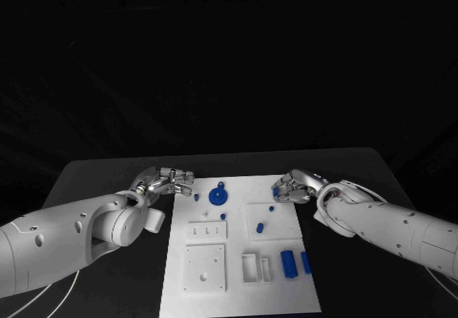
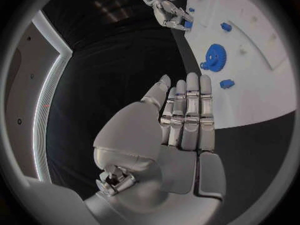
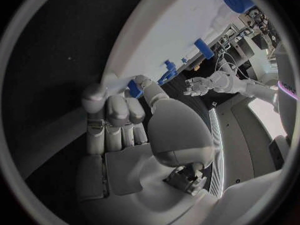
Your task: Assemble the parts on the task board
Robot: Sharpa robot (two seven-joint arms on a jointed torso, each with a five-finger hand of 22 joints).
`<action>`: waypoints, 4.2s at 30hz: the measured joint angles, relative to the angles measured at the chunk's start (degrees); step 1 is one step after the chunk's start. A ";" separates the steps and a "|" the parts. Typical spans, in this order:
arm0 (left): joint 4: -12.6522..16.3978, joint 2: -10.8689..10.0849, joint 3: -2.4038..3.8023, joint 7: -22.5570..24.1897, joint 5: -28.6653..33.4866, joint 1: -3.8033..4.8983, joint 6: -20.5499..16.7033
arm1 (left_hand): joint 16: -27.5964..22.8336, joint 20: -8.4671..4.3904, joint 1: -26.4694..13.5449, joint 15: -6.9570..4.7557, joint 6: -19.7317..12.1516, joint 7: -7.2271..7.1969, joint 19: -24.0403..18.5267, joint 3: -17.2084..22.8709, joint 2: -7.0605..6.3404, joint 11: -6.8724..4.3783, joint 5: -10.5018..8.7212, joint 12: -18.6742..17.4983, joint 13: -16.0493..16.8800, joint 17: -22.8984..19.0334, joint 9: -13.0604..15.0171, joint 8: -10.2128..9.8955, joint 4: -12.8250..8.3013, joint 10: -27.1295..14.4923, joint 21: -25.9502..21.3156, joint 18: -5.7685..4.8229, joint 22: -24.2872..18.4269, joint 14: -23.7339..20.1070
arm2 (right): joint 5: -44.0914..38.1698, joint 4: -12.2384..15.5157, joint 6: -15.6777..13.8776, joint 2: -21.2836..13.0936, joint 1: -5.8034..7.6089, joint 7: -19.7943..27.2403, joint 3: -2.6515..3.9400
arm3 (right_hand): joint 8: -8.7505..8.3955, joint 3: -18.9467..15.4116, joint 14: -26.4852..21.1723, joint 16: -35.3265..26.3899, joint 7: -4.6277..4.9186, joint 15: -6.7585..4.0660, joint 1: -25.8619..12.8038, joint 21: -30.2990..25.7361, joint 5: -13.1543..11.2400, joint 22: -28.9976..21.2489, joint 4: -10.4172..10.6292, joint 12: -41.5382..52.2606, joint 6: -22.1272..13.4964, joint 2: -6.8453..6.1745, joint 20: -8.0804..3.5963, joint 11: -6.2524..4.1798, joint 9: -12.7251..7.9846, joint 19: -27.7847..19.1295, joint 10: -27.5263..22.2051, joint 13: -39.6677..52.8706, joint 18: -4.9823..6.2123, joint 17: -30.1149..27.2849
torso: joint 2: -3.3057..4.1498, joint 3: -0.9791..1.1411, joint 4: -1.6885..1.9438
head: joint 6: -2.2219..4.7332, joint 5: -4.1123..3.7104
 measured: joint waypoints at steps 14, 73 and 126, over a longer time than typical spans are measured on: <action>0.00 -0.06 0.00 -0.01 -0.13 0.00 0.05 | 0.00 0.00 0.00 0.00 0.00 0.00 0.00 0.00 0.00 0.00 0.00 0.00 0.00 0.00 0.00 0.00 0.00 0.00 0.00 -0.01 -0.01 0.00 | 0.03 -0.04 -0.25 0.06 -0.04 0.07 0.00 | -0.16 4.33 0.40 0.00 -1.58 -0.42 0.15 0.32 -6.33 0.00 0.59 0.00 5.11 1.07 -0.23 -1.07 0.01 -0.20 -0.01 0.21 0.00 0.29 | 0.01 -0.03 0.01 | -0.10 -0.09; -0.04 7.87 0.14 -27.28 -16.74 2.87 6.65 | 15.57 -3.77 -11.55 -4.09 -1.04 -1.02 6.04 -4.70 -5.85 -2.85 -6.26 0.19 0.61 13.49 -2.51 0.00 17.61 10.44 6.14 0.00 4.31 4.08 | -10.34 19.68 1.10 5.10 3.09 -23.42 -0.28 | -0.04 11.11 0.38 0.49 -1.75 -0.80 -0.59 0.62 -8.72 0.02 4.89 0.00 5.45 -0.81 -0.83 -1.54 0.06 0.00 0.47 0.95 -0.87 1.19 | -4.35 -0.76 -0.07 | -1.27 2.84; -0.03 9.32 -0.07 -31.17 -18.74 2.84 7.60 | 16.62 -4.61 -2.93 -4.51 5.09 -0.05 5.20 8.54 2.14 -3.91 -6.26 1.31 0.66 14.72 -1.02 -0.21 5.54 10.62 8.22 0.01 7.53 4.12 | -13.47 21.64 1.87 6.37 2.46 -26.46 -0.89 | -0.01 11.16 0.69 0.49 -1.72 -0.86 -0.19 0.39 -8.03 0.01 5.43 0.00 5.78 -1.76 -0.83 -1.75 0.64 0.00 0.69 0.92 -0.87 0.97 | -3.99 -0.86 -0.02 | -1.50 2.58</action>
